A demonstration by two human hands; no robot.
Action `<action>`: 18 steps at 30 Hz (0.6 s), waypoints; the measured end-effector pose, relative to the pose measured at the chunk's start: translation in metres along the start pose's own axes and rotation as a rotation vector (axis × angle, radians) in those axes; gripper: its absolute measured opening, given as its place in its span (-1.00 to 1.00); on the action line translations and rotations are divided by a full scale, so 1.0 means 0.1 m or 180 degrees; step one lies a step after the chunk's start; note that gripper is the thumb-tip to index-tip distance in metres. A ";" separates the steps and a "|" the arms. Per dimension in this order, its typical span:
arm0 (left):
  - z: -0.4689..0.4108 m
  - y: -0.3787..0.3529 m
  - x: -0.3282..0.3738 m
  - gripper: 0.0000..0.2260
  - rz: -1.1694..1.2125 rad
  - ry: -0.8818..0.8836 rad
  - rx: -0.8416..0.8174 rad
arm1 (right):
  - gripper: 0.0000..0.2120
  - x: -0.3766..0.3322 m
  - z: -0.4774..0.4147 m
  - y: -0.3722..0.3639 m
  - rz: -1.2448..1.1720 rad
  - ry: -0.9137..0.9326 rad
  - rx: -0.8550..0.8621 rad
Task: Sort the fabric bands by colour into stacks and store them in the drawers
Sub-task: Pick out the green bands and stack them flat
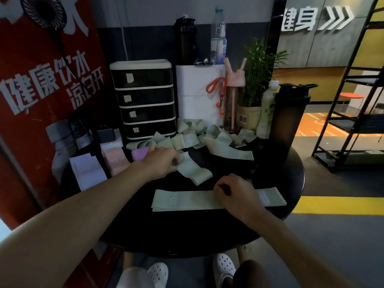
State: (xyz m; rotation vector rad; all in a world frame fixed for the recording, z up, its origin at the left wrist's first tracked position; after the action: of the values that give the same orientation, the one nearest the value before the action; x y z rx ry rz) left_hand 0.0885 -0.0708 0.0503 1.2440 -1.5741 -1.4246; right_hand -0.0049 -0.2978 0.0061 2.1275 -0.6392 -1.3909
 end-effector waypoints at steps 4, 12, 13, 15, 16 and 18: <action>0.00 0.08 0.02 -0.85 0.0319 0.0079 0.0311 | -0.85 0.00 -0.01 0.00 -0.0005 -0.0002 0.0032; -0.02 0.03 -0.01 -0.67 0.0342 -0.0215 -0.0580 | -0.87 -0.03 0.02 0.01 0.0028 -0.0017 0.0031; -0.02 0.02 0.01 -0.66 0.0326 -0.0231 -0.0602 | -0.87 -0.04 0.02 0.01 0.0027 -0.0017 0.0031; -0.05 0.01 0.04 -0.70 0.0232 -0.0256 -0.0465 | -0.87 -0.04 0.02 0.02 0.0050 -0.0023 0.0013; -0.05 0.02 0.07 -0.76 0.0131 -0.0288 -0.0391 | -0.87 -0.03 0.02 0.01 0.0058 -0.0028 0.0002; -0.06 0.04 0.11 -0.89 0.0007 -0.0333 -0.0256 | -0.86 -0.02 0.02 0.01 0.0041 -0.0032 0.0013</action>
State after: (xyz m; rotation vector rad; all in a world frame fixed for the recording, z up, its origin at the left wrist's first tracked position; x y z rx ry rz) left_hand 0.0892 -0.0831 0.0542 1.1371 -1.5699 -1.5582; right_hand -0.0075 -0.2975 0.0080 2.1172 -0.6592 -1.3955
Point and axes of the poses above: each hand's wrist, its own z-axis away from the middle knuckle, its own y-axis out of the back of the hand, x = y × z, the point moved 3 cm from there along -z, towards the middle knuckle, and after that the axes turned 10 degrees about -z, right-handed, at the moved point
